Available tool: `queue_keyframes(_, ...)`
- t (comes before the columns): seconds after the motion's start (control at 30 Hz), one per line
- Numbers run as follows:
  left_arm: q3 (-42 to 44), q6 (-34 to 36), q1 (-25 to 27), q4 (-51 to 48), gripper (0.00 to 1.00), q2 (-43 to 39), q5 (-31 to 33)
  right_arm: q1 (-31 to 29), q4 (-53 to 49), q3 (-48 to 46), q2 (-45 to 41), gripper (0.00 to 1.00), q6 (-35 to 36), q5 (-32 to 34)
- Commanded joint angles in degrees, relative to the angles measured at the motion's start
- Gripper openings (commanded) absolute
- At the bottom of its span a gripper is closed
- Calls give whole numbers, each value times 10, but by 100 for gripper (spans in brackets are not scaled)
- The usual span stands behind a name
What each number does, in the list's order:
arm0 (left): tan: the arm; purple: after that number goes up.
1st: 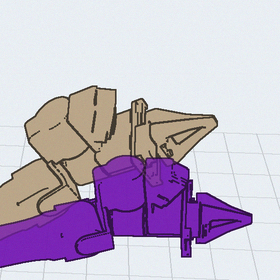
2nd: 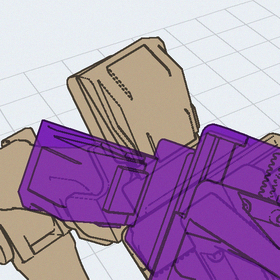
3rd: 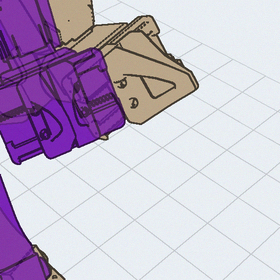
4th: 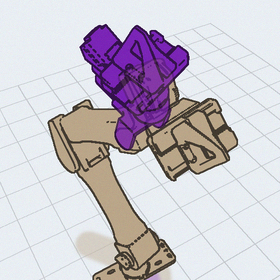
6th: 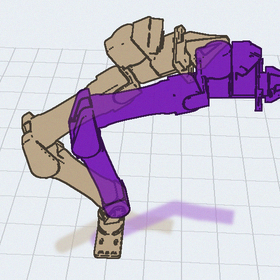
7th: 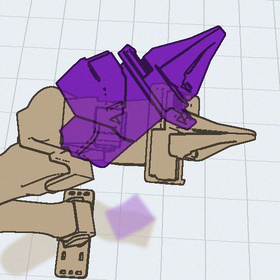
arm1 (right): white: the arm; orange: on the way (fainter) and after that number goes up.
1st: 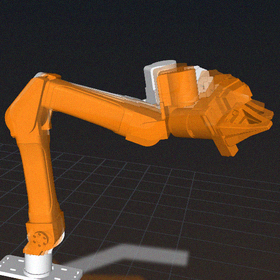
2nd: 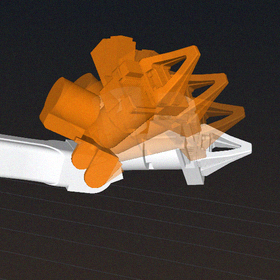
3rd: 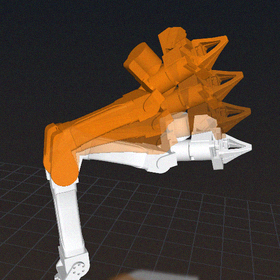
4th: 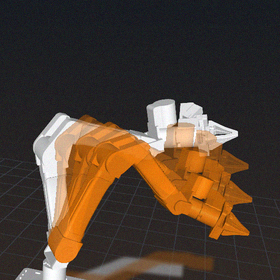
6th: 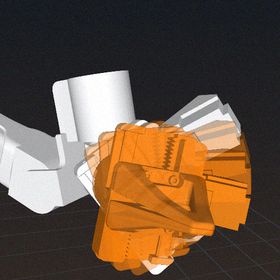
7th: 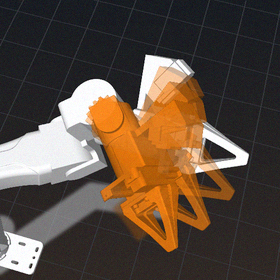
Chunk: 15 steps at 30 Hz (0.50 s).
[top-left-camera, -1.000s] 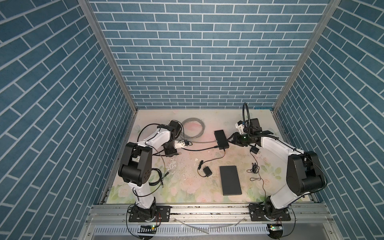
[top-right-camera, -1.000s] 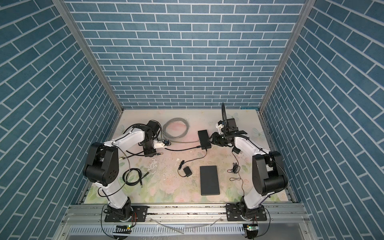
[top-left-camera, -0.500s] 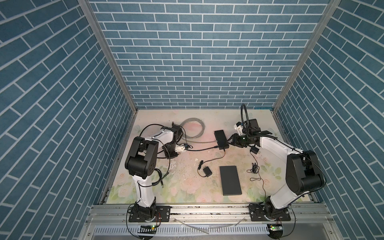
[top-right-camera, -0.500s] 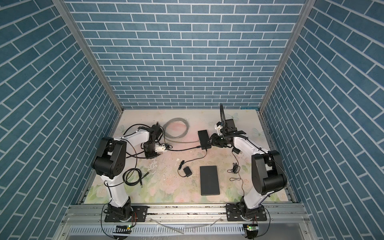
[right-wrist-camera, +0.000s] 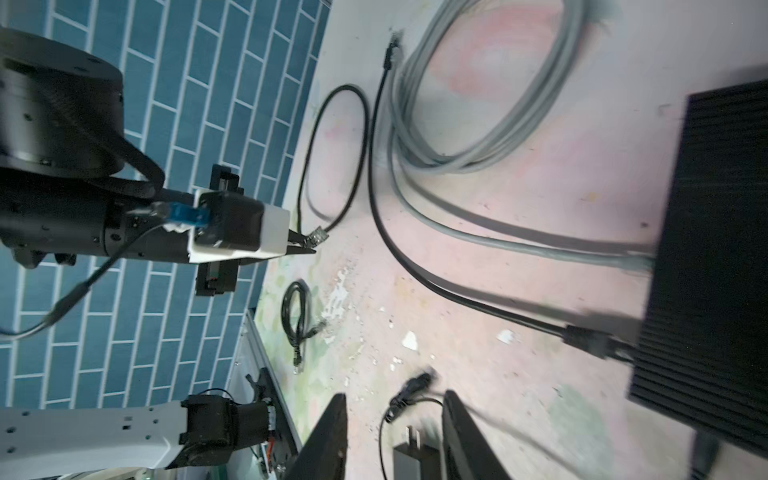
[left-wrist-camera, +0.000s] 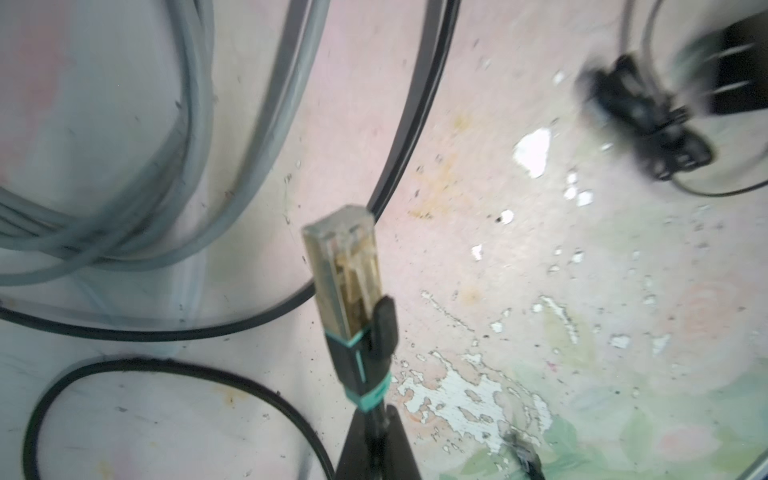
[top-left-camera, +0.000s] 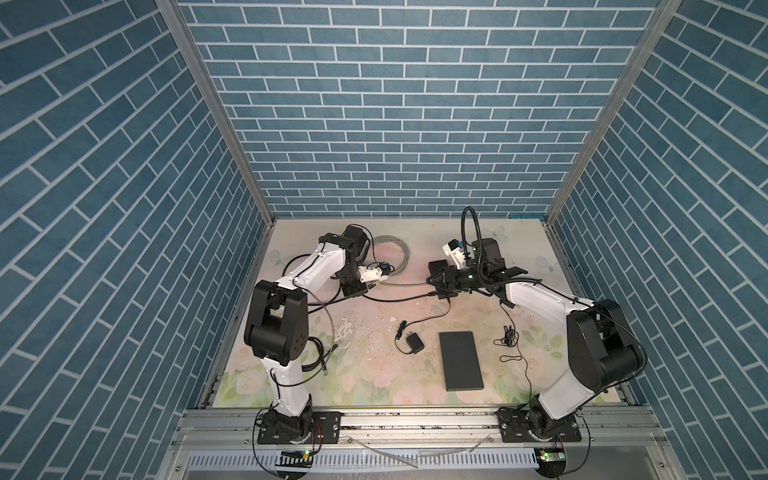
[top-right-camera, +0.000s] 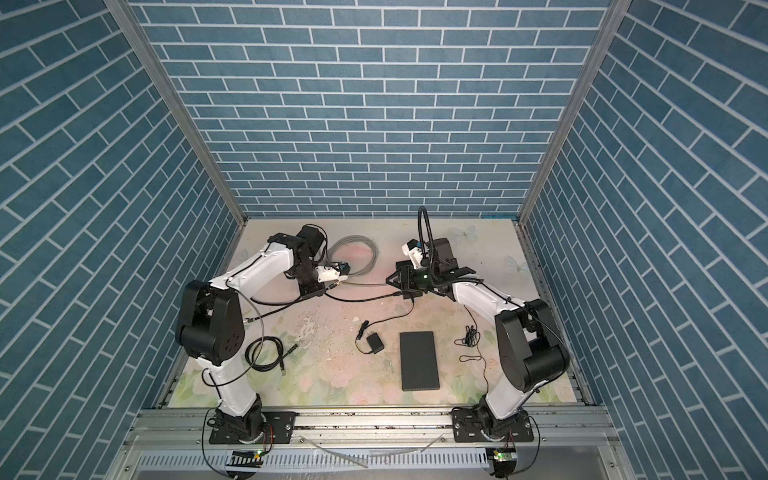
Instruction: Insert the plug into the switch port
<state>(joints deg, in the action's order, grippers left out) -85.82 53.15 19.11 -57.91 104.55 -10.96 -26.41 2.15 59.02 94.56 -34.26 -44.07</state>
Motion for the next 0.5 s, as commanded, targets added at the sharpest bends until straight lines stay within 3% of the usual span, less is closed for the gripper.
queue_keyframes(0.0, -22, 35, 7, -29, 0, -8, -74, -19, 183, -32, 24, 39, -144, -27)
queue_keyframes(0.17, -38, 76, 8, -21, 4, -4, -151, -46, 345, -55, 64, 39, -271, -27)
queue_keyframes(0.27, -48, 82, 8, -21, 4, 8, -165, -55, 429, -68, 85, 39, -323, -34)
queue_keyframes(0.47, -75, 87, 9, -46, 5, 41, -172, -81, 434, -70, 83, 39, -296, -31)
